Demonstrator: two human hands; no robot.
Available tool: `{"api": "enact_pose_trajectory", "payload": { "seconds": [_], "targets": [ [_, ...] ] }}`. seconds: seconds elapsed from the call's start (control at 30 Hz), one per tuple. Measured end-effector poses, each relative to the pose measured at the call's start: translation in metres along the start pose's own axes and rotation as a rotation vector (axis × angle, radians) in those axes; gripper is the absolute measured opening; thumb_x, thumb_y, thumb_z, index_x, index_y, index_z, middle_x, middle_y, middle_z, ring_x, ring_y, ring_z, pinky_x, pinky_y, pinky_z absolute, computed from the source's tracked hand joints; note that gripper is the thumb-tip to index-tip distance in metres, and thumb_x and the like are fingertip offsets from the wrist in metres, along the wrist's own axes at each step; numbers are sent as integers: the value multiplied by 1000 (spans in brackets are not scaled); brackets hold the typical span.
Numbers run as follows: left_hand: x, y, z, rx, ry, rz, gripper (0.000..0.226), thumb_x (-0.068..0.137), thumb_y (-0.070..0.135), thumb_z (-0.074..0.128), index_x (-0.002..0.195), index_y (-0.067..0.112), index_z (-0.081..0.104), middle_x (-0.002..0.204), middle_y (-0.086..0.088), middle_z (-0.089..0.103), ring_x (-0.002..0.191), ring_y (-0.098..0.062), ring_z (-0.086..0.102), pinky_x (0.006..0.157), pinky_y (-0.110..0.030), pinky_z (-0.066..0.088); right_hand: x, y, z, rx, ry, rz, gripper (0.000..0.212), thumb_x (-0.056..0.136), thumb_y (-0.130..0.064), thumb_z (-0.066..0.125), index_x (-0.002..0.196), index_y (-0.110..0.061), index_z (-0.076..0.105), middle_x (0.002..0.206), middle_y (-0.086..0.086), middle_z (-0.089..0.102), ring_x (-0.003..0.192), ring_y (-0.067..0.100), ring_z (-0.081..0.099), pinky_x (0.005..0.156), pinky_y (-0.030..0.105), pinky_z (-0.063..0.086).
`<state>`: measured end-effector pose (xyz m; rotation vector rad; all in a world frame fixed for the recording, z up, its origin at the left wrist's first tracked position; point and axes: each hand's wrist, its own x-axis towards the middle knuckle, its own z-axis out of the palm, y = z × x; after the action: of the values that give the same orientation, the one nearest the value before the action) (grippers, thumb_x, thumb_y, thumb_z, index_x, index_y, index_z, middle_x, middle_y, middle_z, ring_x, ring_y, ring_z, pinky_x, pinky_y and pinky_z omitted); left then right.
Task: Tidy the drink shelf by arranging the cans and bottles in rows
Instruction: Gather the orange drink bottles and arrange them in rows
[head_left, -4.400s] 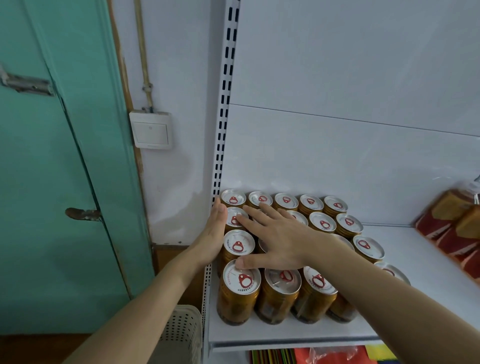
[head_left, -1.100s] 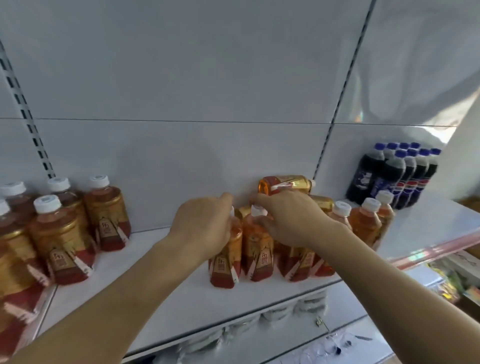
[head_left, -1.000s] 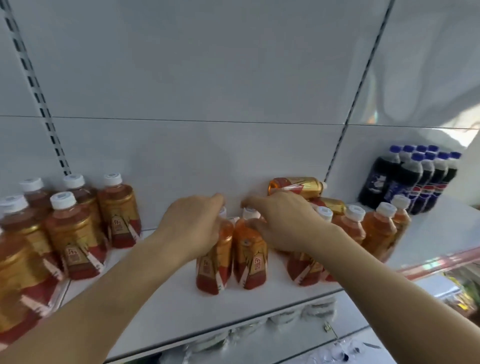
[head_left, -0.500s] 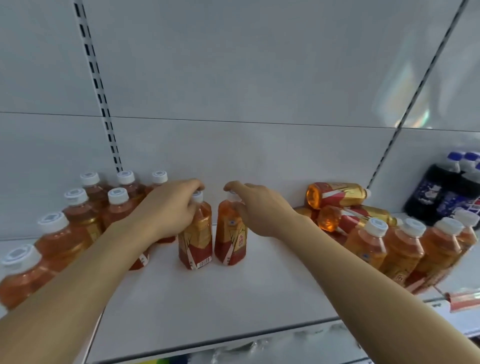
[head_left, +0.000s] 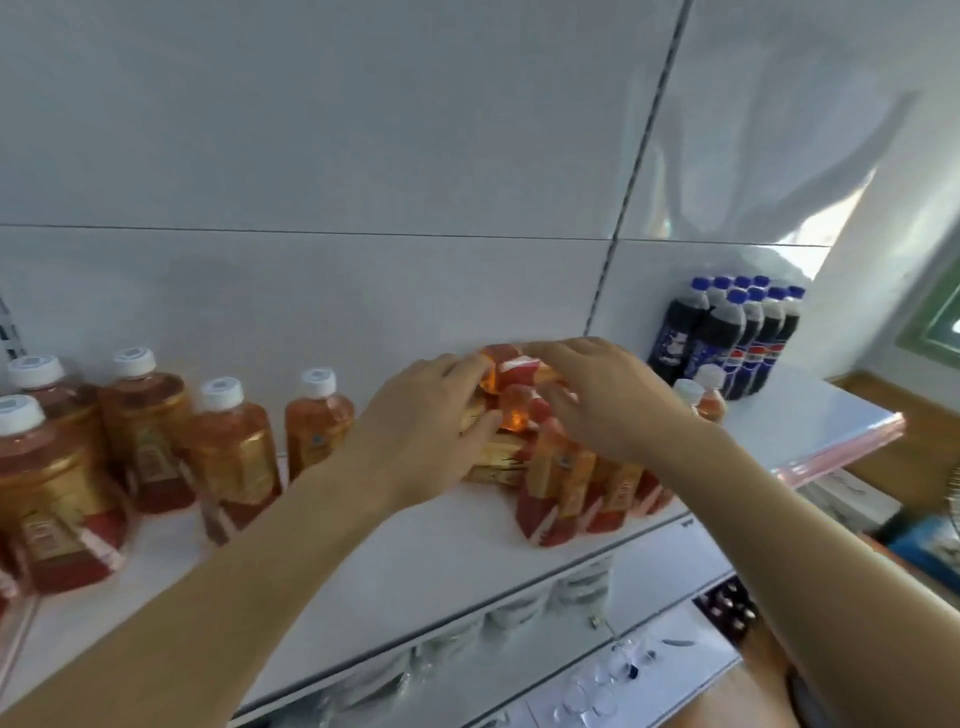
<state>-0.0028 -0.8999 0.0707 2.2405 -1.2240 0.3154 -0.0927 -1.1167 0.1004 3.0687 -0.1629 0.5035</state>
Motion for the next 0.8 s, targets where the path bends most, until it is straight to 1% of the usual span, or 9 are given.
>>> {"api": "enact_pose_trajectory", "payload": {
  "seconds": [0.1, 0.2, 0.27, 0.37, 0.43, 0.53, 0.6, 0.73, 0.8],
  "targets": [
    [21, 30, 30, -3, -84, 1, 63, 102, 58, 53, 156, 28, 40, 151, -1, 55, 133, -27, 54, 108, -43, 46, -23, 51, -11, -80, -54, 86, 51, 110, -44, 45, 159, -33, 42, 153, 0, 57, 145, 25, 45, 121, 47, 35],
    [36, 54, 61, 30, -184, -55, 81, 98, 70, 52, 164, 31, 22, 163, 0, 42, 138, -27, 52, 109, -45, 48, -38, 87, -7, -115, -172, 84, 59, 105, -59, 46, 160, -39, 37, 154, -4, 55, 150, 24, 40, 125, 50, 31],
    [40, 68, 83, 73, -234, -115, 87, 96, 74, 52, 163, 32, 16, 163, -2, 41, 135, -29, 56, 103, -48, 53, -42, 102, 1, -110, -233, 20, 72, 99, -67, 53, 162, -42, 29, 151, -6, 57, 149, 23, 42, 125, 51, 34],
    [45, 81, 109, 155, -157, -208, 92, 94, 73, 55, 160, 31, 8, 160, -5, 42, 128, -31, 62, 94, -51, 59, -41, 112, 16, -68, -262, -68, 100, 87, -67, 72, 165, -36, 18, 160, -5, 50, 150, 23, 42, 123, 46, 34],
    [45, 86, 114, 185, -83, -229, 89, 97, 63, 62, 160, 29, 9, 156, -5, 45, 124, -29, 64, 91, -47, 61, -37, 114, 24, -24, -228, -88, 106, 83, -64, 80, 163, -33, 19, 156, -2, 54, 143, 25, 49, 117, 43, 42],
    [35, 90, 111, 132, -41, -259, 84, 100, 50, 66, 160, 30, 12, 154, -2, 47, 126, -26, 62, 97, -43, 58, -33, 114, 28, -34, -184, -151, 98, 80, -62, 82, 155, -35, 25, 133, -3, 65, 114, 20, 63, 96, 38, 55],
    [25, 86, 99, 90, -56, -281, 81, 98, 47, 69, 158, 34, 16, 156, 1, 47, 128, -24, 61, 100, -40, 56, -32, 106, 25, -18, -178, -213, 95, 80, -63, 81, 153, -39, 25, 134, -5, 65, 100, 16, 64, 85, 38, 58],
    [-6, 64, 54, -5, -140, -340, 76, 92, 37, 77, 152, 41, 31, 148, 11, 53, 126, -15, 59, 99, -33, 51, -28, 68, 21, 85, -214, -328, 97, 82, -60, 83, 157, -41, 23, 141, -6, 61, 100, 14, 62, 85, 35, 54],
    [-25, 45, 29, -14, -146, -377, 76, 89, 33, 81, 150, 41, 37, 146, 13, 54, 128, -9, 56, 101, -29, 48, -23, 39, 26, 137, -207, -371, 97, 83, -59, 83, 158, -39, 25, 144, -4, 60, 107, 19, 63, 88, 38, 54]
  ]
}}
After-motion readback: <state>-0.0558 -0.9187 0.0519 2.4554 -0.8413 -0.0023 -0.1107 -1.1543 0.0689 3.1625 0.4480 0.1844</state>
